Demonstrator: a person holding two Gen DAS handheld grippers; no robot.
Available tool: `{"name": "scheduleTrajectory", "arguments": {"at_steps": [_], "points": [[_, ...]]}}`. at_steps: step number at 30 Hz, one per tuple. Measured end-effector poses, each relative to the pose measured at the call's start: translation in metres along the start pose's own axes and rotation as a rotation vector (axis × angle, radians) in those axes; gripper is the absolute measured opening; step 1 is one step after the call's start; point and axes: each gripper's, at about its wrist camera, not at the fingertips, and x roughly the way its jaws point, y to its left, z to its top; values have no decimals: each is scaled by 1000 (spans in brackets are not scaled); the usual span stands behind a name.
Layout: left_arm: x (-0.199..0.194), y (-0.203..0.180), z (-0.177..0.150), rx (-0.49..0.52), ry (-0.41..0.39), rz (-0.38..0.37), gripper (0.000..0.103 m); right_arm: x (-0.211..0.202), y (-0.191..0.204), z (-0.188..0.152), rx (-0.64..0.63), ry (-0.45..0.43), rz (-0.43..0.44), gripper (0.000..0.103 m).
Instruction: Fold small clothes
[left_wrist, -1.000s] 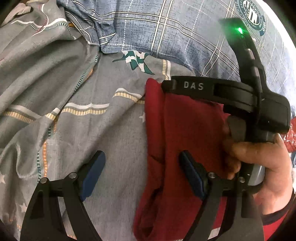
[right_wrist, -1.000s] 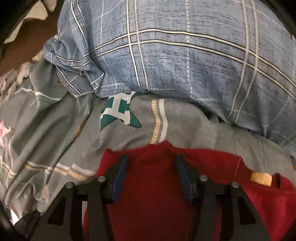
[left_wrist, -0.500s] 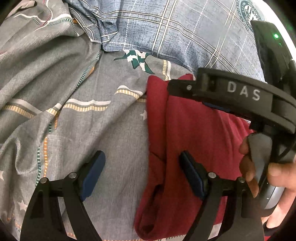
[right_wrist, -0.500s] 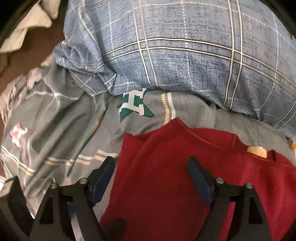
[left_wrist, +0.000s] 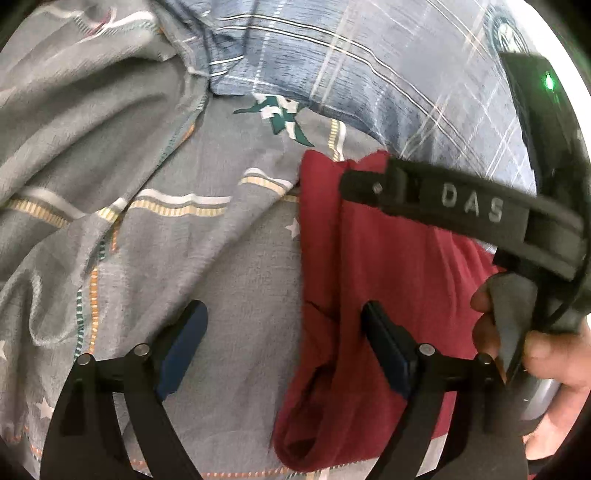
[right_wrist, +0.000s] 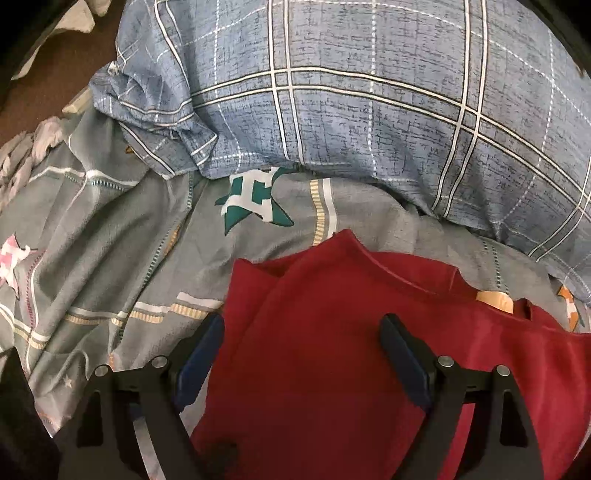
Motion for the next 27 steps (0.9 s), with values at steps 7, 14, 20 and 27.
{"name": "scheduleTrajectory", "arguments": {"at_steps": [7,14,20,27], "points": [[-2,5,0,-11,12,-12,90,32,31,8,-109,59,-75,90],[-4,3,-1,-18,9,-58,91,24,6,1,-80,-21,-3,41],[1,-15,-6,32,3,-82,91,-23,-20,-10,-9,-110,110,16],[7,-30,-9,80,-19,-62,91,-35,-45,-27,64,-103,168,16]]}}
